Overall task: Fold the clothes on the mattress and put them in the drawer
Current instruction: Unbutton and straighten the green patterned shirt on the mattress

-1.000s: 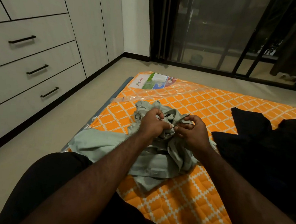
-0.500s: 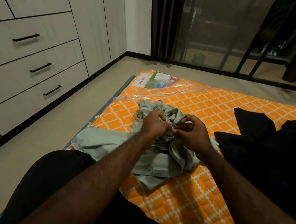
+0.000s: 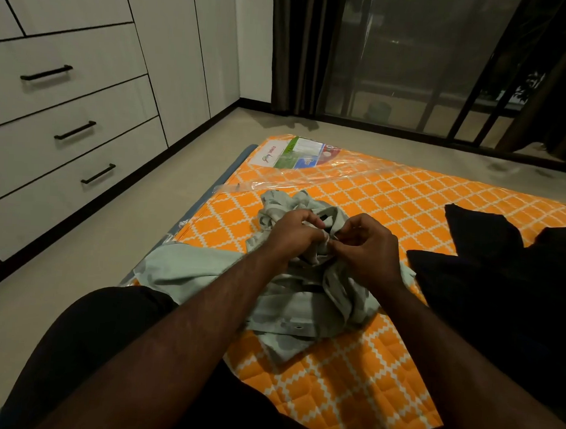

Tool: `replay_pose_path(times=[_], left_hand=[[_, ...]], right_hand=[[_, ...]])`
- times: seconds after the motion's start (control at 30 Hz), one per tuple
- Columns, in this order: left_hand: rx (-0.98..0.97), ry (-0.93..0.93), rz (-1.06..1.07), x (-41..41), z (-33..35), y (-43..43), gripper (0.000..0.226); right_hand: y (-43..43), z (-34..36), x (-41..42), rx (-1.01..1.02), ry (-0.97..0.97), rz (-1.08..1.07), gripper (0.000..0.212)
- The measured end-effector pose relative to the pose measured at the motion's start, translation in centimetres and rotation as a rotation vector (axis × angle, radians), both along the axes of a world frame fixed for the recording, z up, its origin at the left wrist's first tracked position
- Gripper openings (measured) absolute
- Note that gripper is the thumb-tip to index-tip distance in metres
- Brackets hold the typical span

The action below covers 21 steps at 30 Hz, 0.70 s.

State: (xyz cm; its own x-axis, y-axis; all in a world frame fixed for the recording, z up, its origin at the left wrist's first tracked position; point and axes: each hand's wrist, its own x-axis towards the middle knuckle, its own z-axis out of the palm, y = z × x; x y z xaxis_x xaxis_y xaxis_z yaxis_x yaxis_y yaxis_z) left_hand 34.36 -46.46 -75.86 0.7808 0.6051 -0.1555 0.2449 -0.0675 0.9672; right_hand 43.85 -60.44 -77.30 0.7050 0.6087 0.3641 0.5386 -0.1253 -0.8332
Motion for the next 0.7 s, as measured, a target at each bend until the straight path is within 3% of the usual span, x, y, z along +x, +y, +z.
replay_pose_path(times=[0.13,0.27,0.33,0.47,0.7], left_hand=[[-0.023,0.007,-0.143,0.2,-0.3,0.1,0.032],[0.023,-0.03,-0.176,0.0,-0.5,0.2,0.015],[0.131,-0.043,-0.129,0.1,-0.7,0.3,0.01],[0.616,0.044,-0.083,0.7,-1.1,-0.1,0.014],[0.732,0.005,-0.028,0.9,-1.1,-0.6,0.014]], right_hand=[[-0.1,0.2,0.0,0.044,0.127,0.017,0.031],[-0.2,0.5,0.2,0.126,0.284,0.026,0.029],[-0.3,0.7,0.1,0.154,0.348,0.043,0.026],[-0.3,0.2,0.1,0.135,0.382,0.043,0.022],[-0.3,-0.5,0.9,0.164,0.435,0.011,0.02]])
